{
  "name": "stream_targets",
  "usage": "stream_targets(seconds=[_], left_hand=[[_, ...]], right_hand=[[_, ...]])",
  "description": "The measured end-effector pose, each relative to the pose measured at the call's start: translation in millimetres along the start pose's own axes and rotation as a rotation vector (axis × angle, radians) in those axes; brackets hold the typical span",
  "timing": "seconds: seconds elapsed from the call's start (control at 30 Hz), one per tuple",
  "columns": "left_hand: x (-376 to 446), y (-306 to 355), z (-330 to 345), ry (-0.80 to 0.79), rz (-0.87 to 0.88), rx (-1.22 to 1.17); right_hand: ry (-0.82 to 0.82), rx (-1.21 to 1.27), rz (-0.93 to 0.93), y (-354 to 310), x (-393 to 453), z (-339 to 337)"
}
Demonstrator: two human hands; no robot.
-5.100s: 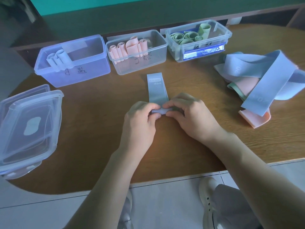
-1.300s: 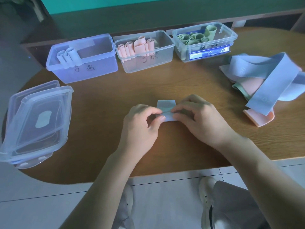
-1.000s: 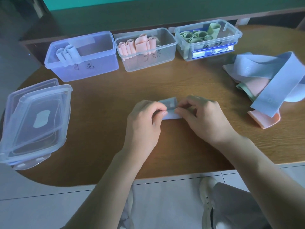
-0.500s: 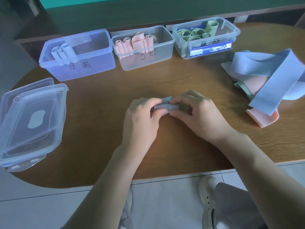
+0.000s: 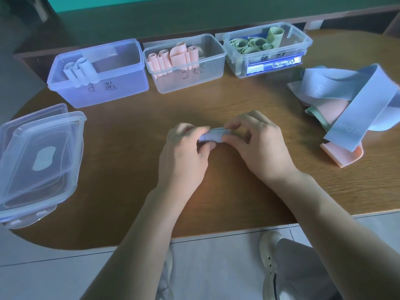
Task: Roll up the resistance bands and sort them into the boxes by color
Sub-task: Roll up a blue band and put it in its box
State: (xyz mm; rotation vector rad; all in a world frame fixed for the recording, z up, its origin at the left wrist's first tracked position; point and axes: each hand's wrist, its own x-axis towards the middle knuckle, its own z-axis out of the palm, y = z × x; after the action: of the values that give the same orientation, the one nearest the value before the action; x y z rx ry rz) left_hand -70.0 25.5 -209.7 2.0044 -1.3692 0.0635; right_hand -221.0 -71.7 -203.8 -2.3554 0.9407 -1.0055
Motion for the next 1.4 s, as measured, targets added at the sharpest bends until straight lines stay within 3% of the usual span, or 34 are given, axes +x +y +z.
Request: stream_targets(seconds=[0.27,0.5,0.67,0.77,0.9,1.0,1.2,1.4], left_hand=[[12.6,-5.8,3.1,-0.055,-0.005,0.015],[26.6,-12.7,-6.3,-0.151,0.046,-0.132],[39.1,-16.6,-9.5,-0.232,-0.043,-0.218],[40.7,-16.1,-10.0,-0.230,-0.096,-0.288],[40.6,-15.3,-14.1,-0.183,-0.101,-0.334],[41.2,-16.0,-21.5,-0.245,-0.077,-0.302],[39.9,-18.4,-57.5,-0.349,-0.141,-0.379],[39.8,-18.5,-111.8,-0.387,-0.116,-0.368]], right_hand=[[-0.049,-0.028,0.013,3.1,2.9,2.8],[-0.067,-0.108,0.101,4.5,9.9,5.5],[-0.085,-0.170,0.101,5.0,14.3,7.7],[-0.066,-0.160,0.061,6.6,15.0,7.5],[-0.038,-0.073,-0.136,6.4,14.7,11.2],[-0.050,0.001,-0.142,1.6,16.5,13.1],[-0.211,0.165,-0.042,-28.9,29.1,0.3],[-0.364,0.237,-0.186,-77.4,43.9,-17.1]])
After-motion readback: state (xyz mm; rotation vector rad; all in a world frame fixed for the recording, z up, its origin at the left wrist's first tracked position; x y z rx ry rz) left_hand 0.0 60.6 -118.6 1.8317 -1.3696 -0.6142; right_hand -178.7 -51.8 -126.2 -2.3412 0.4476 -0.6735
